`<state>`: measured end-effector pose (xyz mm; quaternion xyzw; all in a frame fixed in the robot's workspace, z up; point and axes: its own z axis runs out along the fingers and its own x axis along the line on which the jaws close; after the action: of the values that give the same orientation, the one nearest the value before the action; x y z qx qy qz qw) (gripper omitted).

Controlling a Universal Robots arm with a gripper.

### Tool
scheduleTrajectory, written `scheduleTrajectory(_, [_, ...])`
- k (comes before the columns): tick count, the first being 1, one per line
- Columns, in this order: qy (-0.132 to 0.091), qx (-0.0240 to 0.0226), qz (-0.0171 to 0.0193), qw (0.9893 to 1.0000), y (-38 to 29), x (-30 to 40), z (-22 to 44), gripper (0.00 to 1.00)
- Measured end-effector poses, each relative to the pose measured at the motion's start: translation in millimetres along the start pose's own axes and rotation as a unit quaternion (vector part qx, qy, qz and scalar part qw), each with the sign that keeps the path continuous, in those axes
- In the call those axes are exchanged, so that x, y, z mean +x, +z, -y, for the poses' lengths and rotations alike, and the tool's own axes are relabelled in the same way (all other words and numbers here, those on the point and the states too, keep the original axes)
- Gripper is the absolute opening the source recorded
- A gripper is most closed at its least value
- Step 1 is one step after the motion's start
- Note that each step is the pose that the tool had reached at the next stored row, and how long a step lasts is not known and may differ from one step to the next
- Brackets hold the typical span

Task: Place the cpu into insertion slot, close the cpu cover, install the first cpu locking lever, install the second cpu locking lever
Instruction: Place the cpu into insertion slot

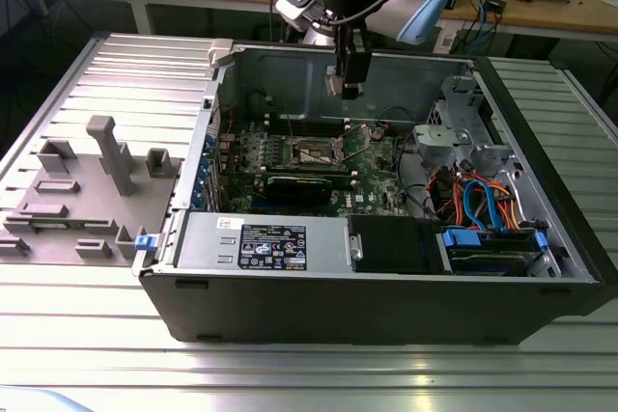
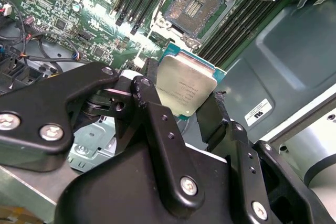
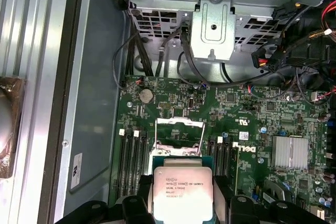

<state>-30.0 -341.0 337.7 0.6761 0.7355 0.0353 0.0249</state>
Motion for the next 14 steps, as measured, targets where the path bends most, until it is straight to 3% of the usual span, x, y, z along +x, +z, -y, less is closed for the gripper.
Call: scheduleTrajectory(14, [0.0, 0.0, 0.0002, 1.0, 4.1, 0.0, 0.3, 0.54])
